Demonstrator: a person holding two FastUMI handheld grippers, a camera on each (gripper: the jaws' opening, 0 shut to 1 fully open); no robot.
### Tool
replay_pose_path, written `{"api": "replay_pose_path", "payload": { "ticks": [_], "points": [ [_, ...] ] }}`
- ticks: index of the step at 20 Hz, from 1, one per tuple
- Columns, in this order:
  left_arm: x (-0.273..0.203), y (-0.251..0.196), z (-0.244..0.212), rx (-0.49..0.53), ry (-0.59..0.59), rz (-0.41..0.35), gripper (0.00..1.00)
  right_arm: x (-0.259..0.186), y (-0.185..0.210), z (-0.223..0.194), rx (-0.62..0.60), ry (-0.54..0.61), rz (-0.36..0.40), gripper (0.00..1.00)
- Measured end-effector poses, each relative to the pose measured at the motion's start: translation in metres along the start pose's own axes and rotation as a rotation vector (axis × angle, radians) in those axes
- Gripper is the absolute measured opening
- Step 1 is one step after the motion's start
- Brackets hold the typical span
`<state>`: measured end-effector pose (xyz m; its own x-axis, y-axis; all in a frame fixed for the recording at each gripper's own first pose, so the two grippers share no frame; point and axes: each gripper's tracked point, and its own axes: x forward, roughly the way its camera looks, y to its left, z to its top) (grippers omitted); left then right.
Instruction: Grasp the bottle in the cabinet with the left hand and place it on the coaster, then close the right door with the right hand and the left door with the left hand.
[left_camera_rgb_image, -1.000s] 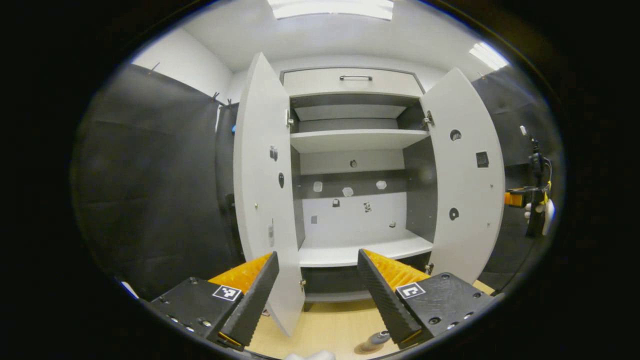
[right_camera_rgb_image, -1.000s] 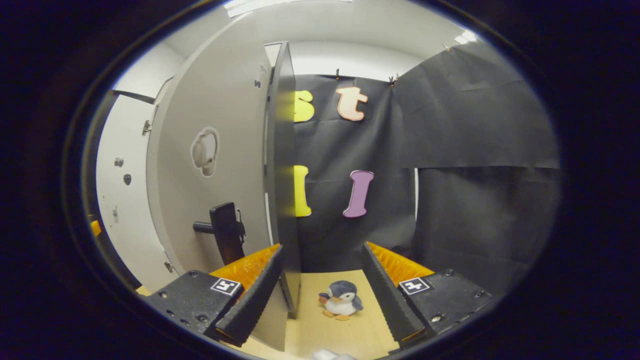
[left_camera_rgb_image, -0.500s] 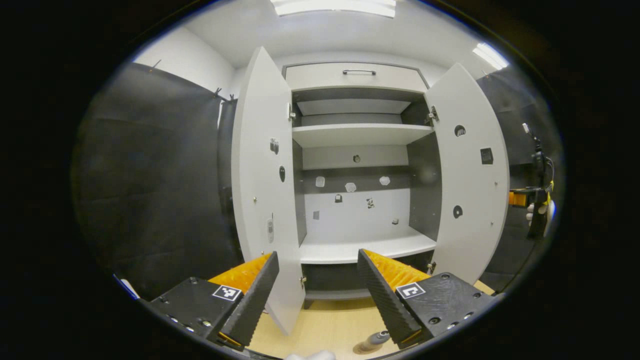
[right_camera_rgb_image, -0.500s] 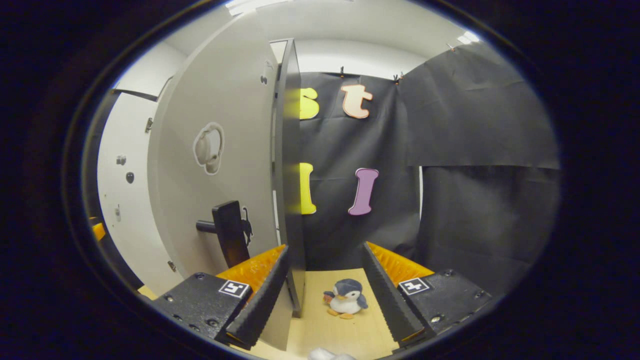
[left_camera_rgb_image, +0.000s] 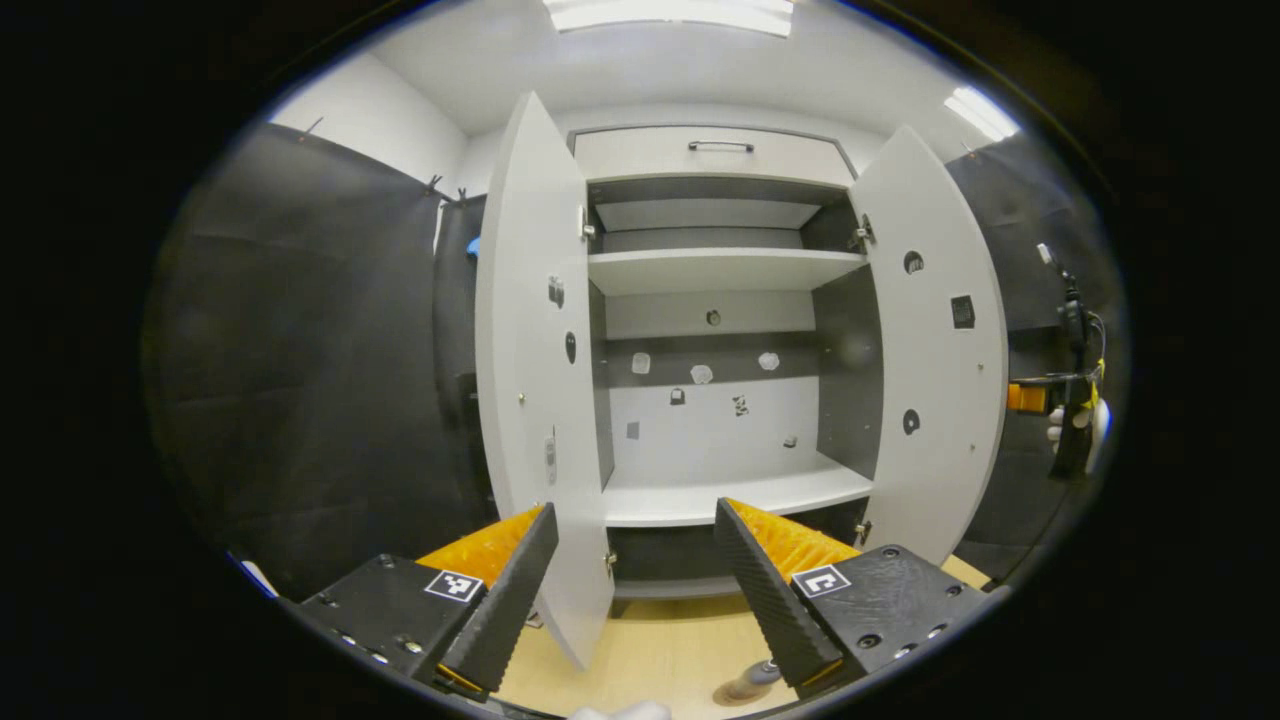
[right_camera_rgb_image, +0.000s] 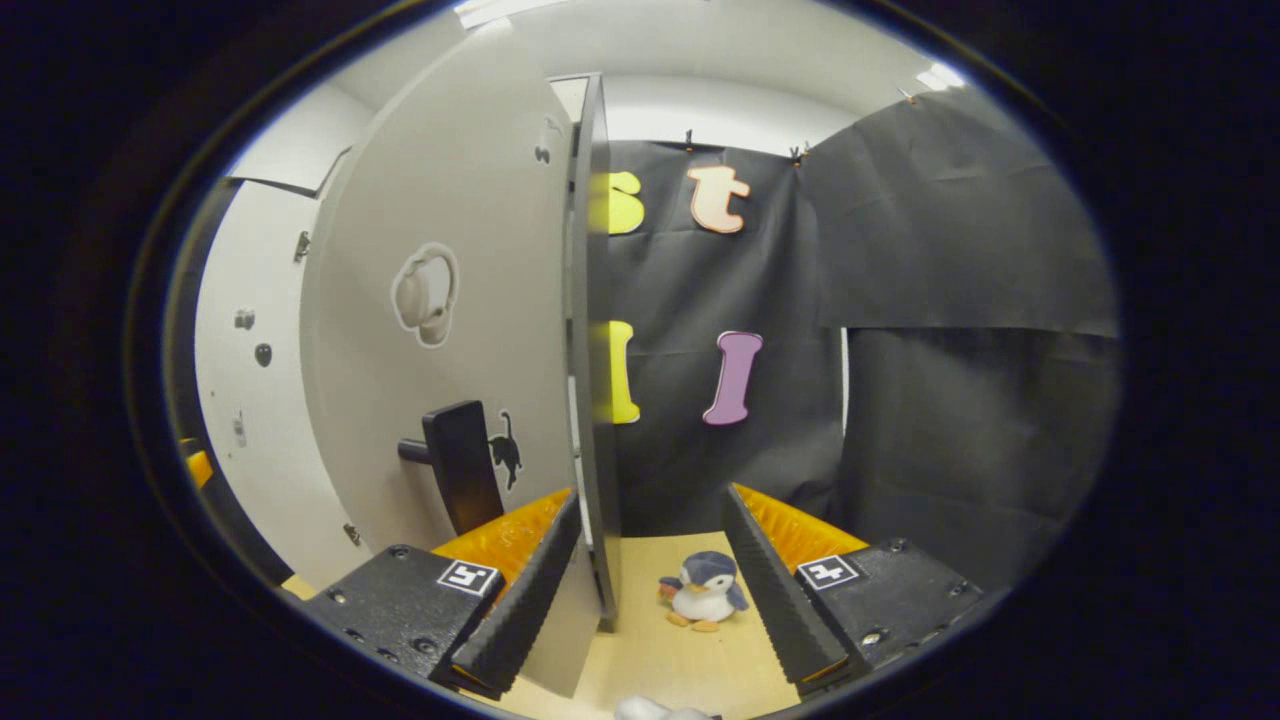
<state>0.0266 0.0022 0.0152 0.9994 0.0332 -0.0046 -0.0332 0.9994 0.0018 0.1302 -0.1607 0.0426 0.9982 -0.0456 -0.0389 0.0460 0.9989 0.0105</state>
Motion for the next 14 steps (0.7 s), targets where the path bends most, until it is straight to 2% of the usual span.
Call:
{"api": "replay_pose_path", "payload": {
  "ticks": [2, 3, 4, 5, 6, 14],
  "points": [
    [0.000, 0.003, -0.002, 0.003, 0.003, 0.005, 0.99, 0.000, 0.013, -0.001, 0.003, 0.003, 0.016, 0.94],
    [-0.002, 0.004, -0.004, 0.004, 0.005, 0.007, 0.99, 0.001, 0.021, -0.001, 0.001, 0.003, 0.025, 0.89],
    [-0.003, 0.005, -0.004, 0.005, 0.006, 0.009, 0.99, 0.001, 0.028, -0.001, 0.000, 0.003, 0.032, 0.94],
    [-0.003, 0.007, -0.005, 0.006, 0.007, 0.011, 0.99, 0.002, 0.034, -0.002, -0.002, 0.005, 0.038, 0.89],
    [-0.004, 0.008, -0.005, 0.006, 0.005, 0.013, 0.99, 0.004, 0.040, -0.002, -0.002, 0.007, 0.041, 0.94],
    [-0.010, 0.018, -0.007, 0.009, 0.013, 0.024, 0.99, 0.014, 0.083, -0.002, -0.012, -0.008, 0.082, 0.94]
  ]
}}
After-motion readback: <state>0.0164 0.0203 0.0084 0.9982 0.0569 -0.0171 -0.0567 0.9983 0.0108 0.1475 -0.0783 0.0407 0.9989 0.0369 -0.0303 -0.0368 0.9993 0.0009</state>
